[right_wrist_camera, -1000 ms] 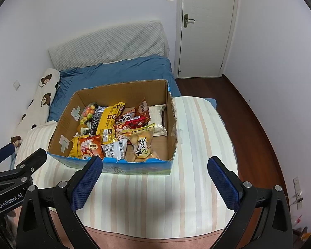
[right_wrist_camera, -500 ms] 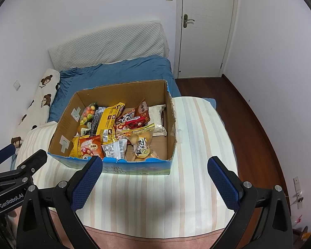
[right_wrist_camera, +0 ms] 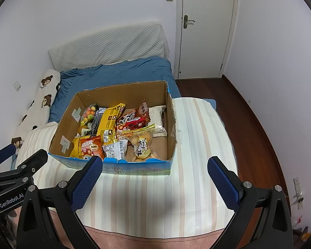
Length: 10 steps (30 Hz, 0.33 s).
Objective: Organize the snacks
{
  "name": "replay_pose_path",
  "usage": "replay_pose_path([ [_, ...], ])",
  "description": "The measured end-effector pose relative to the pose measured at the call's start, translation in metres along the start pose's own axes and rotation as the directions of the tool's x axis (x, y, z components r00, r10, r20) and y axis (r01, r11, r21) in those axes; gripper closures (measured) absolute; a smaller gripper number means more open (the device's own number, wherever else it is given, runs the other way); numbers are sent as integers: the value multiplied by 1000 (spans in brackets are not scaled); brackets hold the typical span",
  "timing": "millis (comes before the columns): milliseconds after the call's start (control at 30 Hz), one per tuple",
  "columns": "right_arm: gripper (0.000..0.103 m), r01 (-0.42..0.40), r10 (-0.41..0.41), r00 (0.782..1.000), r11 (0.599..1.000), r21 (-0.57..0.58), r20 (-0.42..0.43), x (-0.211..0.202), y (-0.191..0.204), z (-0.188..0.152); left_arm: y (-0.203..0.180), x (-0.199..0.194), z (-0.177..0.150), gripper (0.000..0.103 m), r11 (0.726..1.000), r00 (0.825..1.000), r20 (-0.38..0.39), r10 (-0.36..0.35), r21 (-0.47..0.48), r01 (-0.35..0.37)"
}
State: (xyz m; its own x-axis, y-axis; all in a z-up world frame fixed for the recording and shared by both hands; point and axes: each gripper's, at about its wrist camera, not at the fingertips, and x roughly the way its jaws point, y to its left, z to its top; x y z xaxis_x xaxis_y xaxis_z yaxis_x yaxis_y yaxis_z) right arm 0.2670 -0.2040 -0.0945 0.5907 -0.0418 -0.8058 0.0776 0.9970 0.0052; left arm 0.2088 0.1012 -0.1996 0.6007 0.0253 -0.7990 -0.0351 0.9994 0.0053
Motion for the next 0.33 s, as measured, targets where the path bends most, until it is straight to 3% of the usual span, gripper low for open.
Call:
replay_pose_path([
  [333,0,-2,2,1000,1000,1,1,-2,0,-1,1,-7,1,0,1000,1000,24,2,3,-2],
])
